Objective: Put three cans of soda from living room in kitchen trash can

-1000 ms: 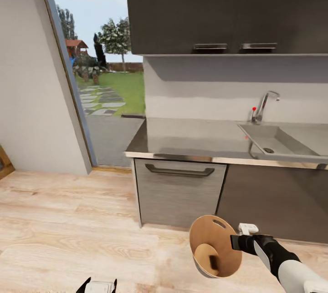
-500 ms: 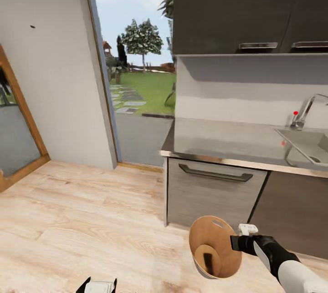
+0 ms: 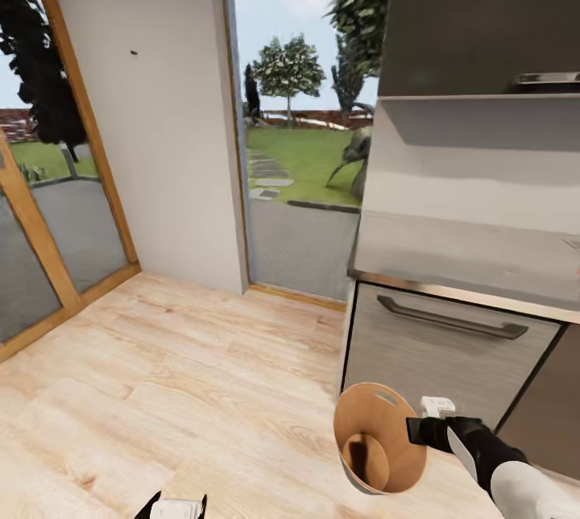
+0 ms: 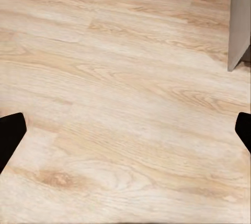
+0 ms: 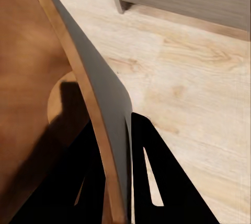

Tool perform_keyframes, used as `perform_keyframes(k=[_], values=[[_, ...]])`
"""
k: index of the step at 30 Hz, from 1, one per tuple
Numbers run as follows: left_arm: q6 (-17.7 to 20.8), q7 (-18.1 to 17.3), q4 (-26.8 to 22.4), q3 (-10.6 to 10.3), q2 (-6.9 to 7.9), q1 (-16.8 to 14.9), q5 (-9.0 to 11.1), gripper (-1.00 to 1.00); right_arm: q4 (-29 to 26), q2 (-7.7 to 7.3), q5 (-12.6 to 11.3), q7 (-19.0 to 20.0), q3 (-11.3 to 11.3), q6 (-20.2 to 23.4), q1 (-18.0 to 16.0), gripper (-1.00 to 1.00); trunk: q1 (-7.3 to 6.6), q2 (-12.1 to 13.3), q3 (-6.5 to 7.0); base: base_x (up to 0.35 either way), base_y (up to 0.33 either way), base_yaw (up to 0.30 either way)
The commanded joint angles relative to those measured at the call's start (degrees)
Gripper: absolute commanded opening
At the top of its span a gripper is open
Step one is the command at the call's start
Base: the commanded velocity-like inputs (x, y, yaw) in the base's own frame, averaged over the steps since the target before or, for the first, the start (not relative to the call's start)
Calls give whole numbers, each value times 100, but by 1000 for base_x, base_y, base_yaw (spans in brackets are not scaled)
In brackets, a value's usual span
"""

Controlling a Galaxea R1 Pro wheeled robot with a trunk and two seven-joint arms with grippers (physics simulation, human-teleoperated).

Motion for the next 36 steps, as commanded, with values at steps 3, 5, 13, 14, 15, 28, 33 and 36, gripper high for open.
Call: perform_keyframes(k=[3, 5, 13, 14, 15, 28, 33, 36], values=[[1, 0, 4, -1, 0, 0, 0, 100, -6, 16, -51, 21, -34, 7, -3, -100, 0, 0, 1, 0, 287, 245], [2, 0, 3, -1, 0, 0, 0, 100, -6, 21, -50, 19, -34, 7, -3, -100, 0, 0, 1, 0, 287, 245], [0, 0, 3, -1, 0, 0, -2, 100, -6, 32, -50, 18, -32, 7, 1, -100, 0, 0, 1, 0, 287, 245], [3, 0, 2, -1, 0, 0, -1, 100, -6, 32, -50, 18, -17, 7, 2, -100, 0, 0, 1, 0, 287, 245], [2, 0, 1, -1, 0, 0, -1, 100, -6, 32, -50, 18, -13, 7, 3, -100, 0, 0, 1, 0, 287, 245], [5, 0, -3, -1, 0, 0, -2, 100, -6, 63, -50, 18, 1, 7, 3, -100, 0, 0, 1, 0, 287, 245], [5, 0, -3, -1, 0, 0, -4, 100, -6, 67, -50, 18, 1, 7, 3, -100, 0, 0, 1, 0, 287, 245], [6, 0, -1, -1, 0, 0, -4, 100, -6, 73, -50, 18, 1, 7, 3, -100, 0, 0, 1, 0, 287, 245]])
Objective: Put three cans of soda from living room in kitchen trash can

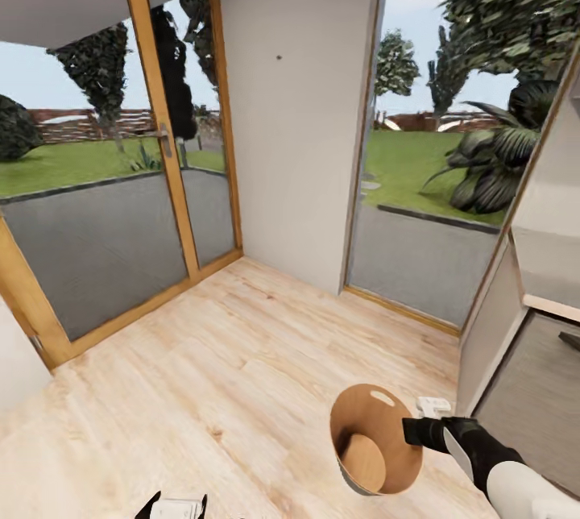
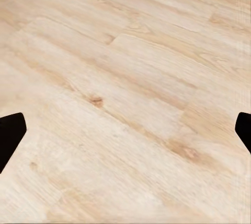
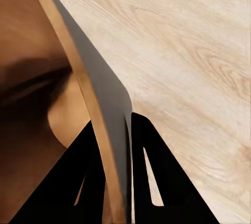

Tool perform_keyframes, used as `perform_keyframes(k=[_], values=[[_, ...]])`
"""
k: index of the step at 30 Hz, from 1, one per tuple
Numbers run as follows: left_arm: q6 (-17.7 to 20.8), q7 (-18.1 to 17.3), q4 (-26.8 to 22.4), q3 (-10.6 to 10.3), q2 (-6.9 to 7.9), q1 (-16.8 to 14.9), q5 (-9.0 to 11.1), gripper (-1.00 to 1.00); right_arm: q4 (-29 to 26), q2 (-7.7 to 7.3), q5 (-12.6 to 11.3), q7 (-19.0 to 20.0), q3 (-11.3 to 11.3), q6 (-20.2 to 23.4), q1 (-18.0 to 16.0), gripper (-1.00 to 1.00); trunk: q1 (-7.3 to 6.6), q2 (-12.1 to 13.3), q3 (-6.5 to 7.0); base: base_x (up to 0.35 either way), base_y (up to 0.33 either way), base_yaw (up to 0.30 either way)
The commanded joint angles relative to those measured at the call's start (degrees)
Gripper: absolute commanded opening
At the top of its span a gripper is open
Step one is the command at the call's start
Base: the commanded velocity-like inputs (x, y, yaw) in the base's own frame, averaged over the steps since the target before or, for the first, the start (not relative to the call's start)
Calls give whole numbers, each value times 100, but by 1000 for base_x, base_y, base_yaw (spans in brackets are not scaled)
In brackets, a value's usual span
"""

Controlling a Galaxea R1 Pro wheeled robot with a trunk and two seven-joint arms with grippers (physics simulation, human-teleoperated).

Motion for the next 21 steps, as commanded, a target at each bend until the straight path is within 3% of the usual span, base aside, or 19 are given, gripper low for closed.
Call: perform_keyframes(k=[1, 12, 21], values=[[0, 0, 1, 0, 0, 0, -2, 100, -5, 5, -56, 27, -30, 8, -3, -100, 0, 0, 1, 0, 287, 245], [1, 0, 4, 0, 0, 0, -4, 100, -5, 13, -56, 27, -19, 8, -3, -100, 0, 0, 1, 0, 287, 246], [1, 0, 15, -10, 0, 0, -4, 100, -5, 21, -56, 27, 118, 8, -3, -100, 0, 0, 1, 0, 287, 248]])
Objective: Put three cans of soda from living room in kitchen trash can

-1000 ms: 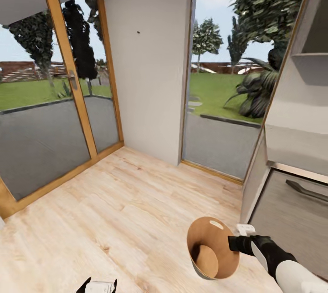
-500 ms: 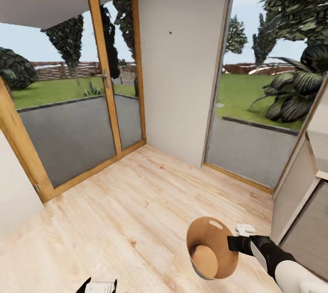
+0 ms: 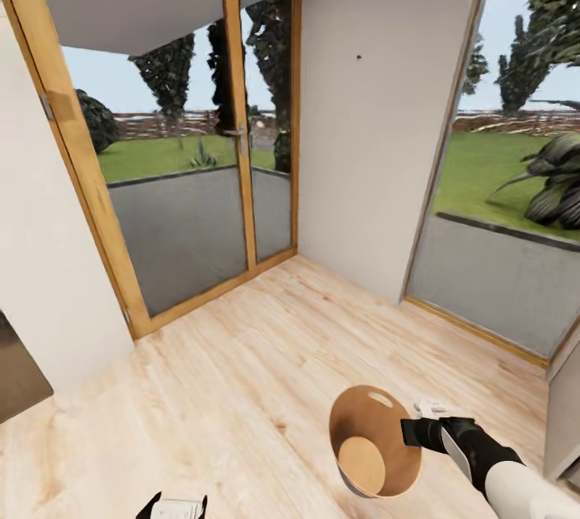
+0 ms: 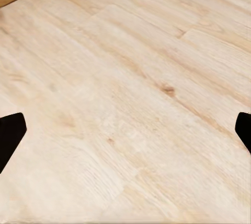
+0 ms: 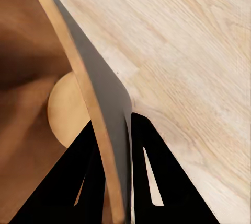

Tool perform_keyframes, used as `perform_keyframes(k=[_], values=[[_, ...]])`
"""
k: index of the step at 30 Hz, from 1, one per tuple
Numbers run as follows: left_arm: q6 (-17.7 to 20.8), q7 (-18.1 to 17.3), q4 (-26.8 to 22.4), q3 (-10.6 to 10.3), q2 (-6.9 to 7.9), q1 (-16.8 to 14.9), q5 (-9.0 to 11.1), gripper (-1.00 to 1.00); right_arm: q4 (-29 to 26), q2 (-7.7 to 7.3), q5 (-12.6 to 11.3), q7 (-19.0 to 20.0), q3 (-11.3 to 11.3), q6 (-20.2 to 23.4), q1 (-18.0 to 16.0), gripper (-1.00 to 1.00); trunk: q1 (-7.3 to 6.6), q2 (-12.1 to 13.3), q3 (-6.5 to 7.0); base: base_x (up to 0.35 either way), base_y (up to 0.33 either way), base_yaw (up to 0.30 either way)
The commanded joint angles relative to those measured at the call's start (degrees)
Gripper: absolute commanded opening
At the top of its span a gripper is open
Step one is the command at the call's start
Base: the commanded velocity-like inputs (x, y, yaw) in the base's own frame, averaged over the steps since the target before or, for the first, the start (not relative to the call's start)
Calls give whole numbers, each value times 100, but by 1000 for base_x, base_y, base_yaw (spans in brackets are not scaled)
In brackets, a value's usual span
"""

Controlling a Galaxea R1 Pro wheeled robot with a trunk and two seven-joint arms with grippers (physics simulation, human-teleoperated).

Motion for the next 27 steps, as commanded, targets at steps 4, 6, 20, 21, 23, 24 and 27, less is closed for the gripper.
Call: perform_keyframes(k=[4, 6, 20, 21, 23, 24, 27], values=[[0, 0, 32, -21, 0, 0, 0, 100, -5, 3, -54, 27, -19, 8, -3, -100, 0, 0, 1, 0, 272, 248], [0, 0, 31, -23, 2, 0, 3, 100, -5, 5, -54, 27, -17, 8, -3, -100, 0, 0, 1, 0, 163, 248], [0, 2, 43, -17, 0, -8, -2, 100, -5, 9, -54, 27, -11, 8, -3, -100, -242, 441, 198, 0, 21, 248], [0, 2, 42, -17, 0, -8, -1, 100, -5, 9, -56, 29, -10, 8, -3, -100, -264, 481, 216, 0, 1, 248], [0, 5, 36, -17, 0, -9, -1, 100, -5, 10, -55, 30, -8, 8, -3, -100, -308, 561, 252, 0, 1, 248], [0, 6, 33, -17, 0, -9, -1, 100, -5, 10, -55, 30, -5, 8, -3, -100, -330, 601, 270, 0, 0, 248], [0, 8, 34, -17, 0, -9, 0, 100, -5, 10, -57, 33, 14, 8, -3, -100, -396, 722, 324, 0, 0, 248]])
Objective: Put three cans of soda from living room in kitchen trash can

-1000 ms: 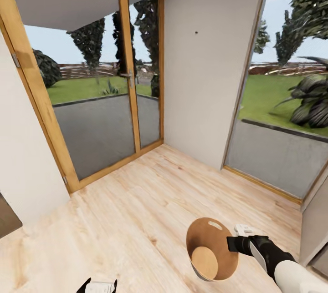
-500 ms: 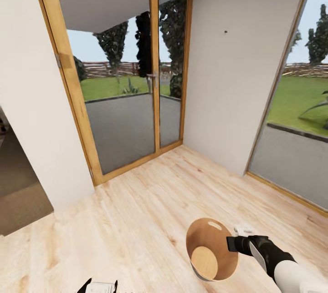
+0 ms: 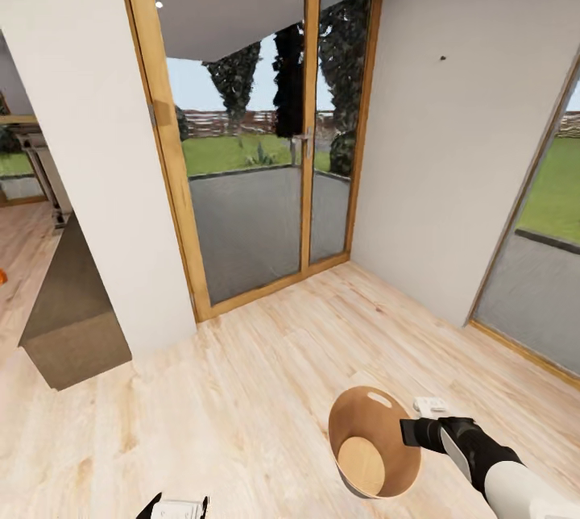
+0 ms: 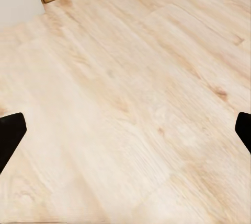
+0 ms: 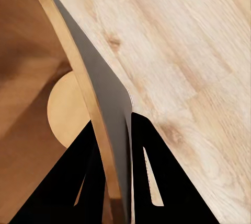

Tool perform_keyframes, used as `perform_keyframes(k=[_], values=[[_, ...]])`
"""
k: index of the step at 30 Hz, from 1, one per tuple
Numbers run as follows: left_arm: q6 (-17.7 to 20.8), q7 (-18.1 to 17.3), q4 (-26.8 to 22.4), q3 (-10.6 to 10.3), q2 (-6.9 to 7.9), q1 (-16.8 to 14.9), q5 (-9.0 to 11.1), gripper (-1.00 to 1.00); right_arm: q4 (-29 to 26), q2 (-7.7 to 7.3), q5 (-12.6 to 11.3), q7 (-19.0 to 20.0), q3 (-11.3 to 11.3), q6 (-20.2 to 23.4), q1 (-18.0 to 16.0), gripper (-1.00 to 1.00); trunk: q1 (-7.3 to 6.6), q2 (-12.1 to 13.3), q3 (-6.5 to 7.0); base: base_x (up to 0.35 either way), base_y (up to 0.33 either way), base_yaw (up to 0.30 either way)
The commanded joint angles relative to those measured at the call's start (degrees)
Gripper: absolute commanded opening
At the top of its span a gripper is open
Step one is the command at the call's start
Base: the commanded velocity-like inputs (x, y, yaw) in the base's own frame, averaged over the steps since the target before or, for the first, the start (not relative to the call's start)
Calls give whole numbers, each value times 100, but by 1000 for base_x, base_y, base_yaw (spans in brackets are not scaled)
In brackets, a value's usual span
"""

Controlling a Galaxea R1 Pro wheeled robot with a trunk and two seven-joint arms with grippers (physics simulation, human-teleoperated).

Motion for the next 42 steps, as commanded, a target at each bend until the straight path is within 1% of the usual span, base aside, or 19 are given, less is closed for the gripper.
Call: perform_keyframes(k=[1, 5, 7, 10, 14, 42], values=[[0, 0, -4, 0, 0, 0, 0, 100, -5, 3, -54, 27, -27, 8, -2, -100, -23, 41, 19, 0, 0, 248], [0, 0, -18, 0, 0, 0, 0, 100, -5, 75, -52, 29, -7, 8, -2, -100, -111, 202, 91, 0, 0, 248], [0, -1, -28, 0, 0, 0, 0, 100, -8, 99, -52, 26, 90, 8, 1, -100, -155, 282, 127, 0, 0, 248], [0, 1, -34, 0, 0, 0, 0, 100, -9, 111, -52, 22, 175, 8, 12, -100, -220, 402, 181, 0, 0, 248], [0, 1, -35, 0, 0, 1, 0, 100, -12, 117, -52, 21, 212, 8, 25, -100, -308, 563, 252, 0, 0, 248], [0, -6, -39, 0, 0, 9, 0, 100, -13, 124, -52, 21, 236, 8, 49, -100, -923, 1686, 755, 0, 0, 248]])
